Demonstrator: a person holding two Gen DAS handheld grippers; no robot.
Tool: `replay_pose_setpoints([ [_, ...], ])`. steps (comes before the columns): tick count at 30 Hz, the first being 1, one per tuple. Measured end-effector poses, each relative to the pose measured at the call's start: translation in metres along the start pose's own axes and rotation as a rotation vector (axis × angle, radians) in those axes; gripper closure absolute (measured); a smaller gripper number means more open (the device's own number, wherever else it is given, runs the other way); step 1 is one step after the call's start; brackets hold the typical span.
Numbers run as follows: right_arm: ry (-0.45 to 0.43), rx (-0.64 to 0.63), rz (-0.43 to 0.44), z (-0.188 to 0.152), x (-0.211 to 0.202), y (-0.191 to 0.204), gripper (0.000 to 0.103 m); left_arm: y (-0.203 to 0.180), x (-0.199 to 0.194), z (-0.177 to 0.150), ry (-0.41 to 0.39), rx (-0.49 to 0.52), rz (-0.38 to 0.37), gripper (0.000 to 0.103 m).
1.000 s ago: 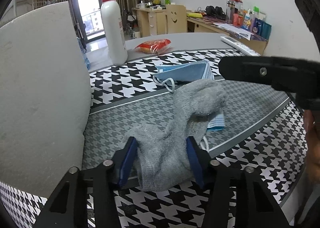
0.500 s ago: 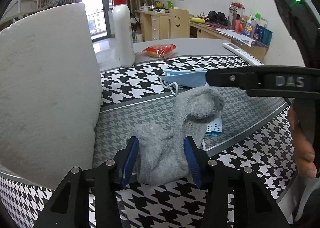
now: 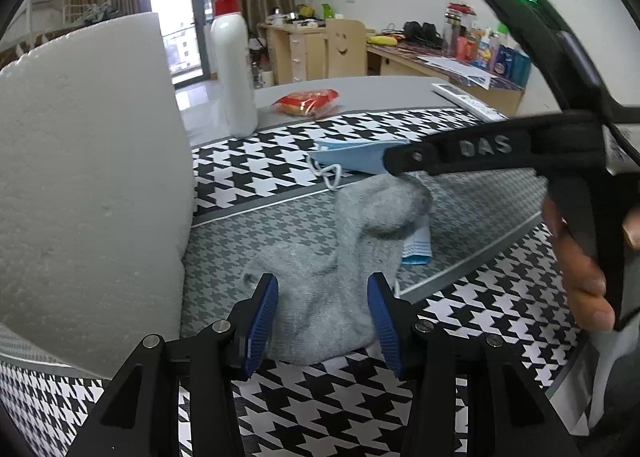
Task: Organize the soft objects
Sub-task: 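Close the left tool on the grey sock while the right tool grasps the blue mask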
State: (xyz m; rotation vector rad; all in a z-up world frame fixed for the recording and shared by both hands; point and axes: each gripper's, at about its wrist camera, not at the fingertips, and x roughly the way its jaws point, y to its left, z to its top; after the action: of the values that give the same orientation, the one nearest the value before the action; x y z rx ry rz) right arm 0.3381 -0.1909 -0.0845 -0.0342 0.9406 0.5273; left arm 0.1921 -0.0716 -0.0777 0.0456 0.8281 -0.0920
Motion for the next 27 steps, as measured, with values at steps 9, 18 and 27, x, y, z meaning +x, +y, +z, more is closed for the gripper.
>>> replay_pose_setpoints([
  [9,0.043,0.008,-0.01,0.003,0.017,0.0,0.049,0.0,0.006,-0.003,0.034,0.008,-0.02,0.054],
  [18,0.058,0.032,-0.019,-0.001,0.02,-0.008,0.081,0.001,0.008,-0.002,0.051,0.0,-0.023,0.066],
  [27,0.032,0.051,-0.041,-0.006,0.005,-0.017,0.086,0.0,0.006,-0.001,0.046,0.005,-0.032,0.095],
])
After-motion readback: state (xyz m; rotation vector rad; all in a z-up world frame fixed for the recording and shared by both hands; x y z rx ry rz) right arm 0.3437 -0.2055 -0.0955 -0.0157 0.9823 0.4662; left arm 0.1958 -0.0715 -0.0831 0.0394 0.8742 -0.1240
